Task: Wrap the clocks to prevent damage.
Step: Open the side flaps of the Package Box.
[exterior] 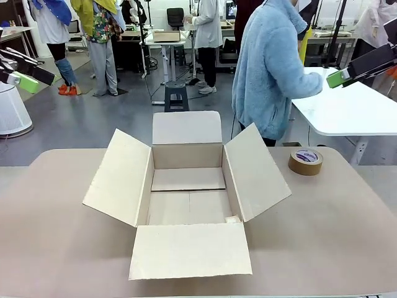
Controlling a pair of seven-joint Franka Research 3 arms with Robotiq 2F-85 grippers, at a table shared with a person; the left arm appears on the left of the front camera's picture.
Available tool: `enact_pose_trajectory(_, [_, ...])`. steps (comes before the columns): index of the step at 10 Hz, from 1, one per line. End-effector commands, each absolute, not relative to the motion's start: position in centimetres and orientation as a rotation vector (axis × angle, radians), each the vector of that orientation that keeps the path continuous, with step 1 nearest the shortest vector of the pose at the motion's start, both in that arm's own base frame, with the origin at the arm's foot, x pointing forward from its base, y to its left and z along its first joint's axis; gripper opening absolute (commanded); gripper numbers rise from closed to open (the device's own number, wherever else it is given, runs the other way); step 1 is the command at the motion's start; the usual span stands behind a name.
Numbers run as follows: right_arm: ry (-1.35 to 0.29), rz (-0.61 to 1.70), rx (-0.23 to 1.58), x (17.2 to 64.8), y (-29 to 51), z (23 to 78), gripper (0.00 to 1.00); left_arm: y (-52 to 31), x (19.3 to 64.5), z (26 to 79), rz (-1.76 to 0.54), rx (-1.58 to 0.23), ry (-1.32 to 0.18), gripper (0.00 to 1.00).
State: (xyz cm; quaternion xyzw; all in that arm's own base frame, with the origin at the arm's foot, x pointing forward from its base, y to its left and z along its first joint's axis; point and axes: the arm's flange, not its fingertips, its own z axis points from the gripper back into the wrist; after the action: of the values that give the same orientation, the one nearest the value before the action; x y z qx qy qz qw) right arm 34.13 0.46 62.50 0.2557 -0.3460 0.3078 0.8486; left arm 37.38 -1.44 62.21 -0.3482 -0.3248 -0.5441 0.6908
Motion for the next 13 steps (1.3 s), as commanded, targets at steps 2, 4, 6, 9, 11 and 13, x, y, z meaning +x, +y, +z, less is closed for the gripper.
enact_pose_trajectory(2, [-0.731,0.668,0.553,34.4,0.4,62.4,1.00,-1.5,37.6,62.2,-1.236,-0.786,-0.750,1.00])
enact_pose_trajectory(4, [-0.728,0.650,0.542,34.1,0.4,62.5,0.97,-1.5,37.4,62.2,-1.215,-0.777,-0.727,0.97])
enact_pose_trajectory(6, [-0.729,0.659,0.505,33.6,-0.3,62.5,0.39,-1.1,37.1,62.2,-1.217,-0.775,-0.727,0.37])
enact_pose_trajectory(9, [-0.731,0.647,0.518,33.6,-0.5,62.4,0.00,-1.0,37.1,62.5,-1.219,-0.790,-0.735,0.00])
enact_pose_trajectory(11, [-0.728,0.640,0.530,33.6,-0.7,62.3,0.06,-0.9,37.3,62.3,-1.212,-0.805,-0.721,0.07])
enact_pose_trajectory(13, [-0.721,0.650,0.539,33.6,-0.5,62.2,0.00,-0.8,37.0,62.4,-1.211,-0.808,-0.723,0.00])
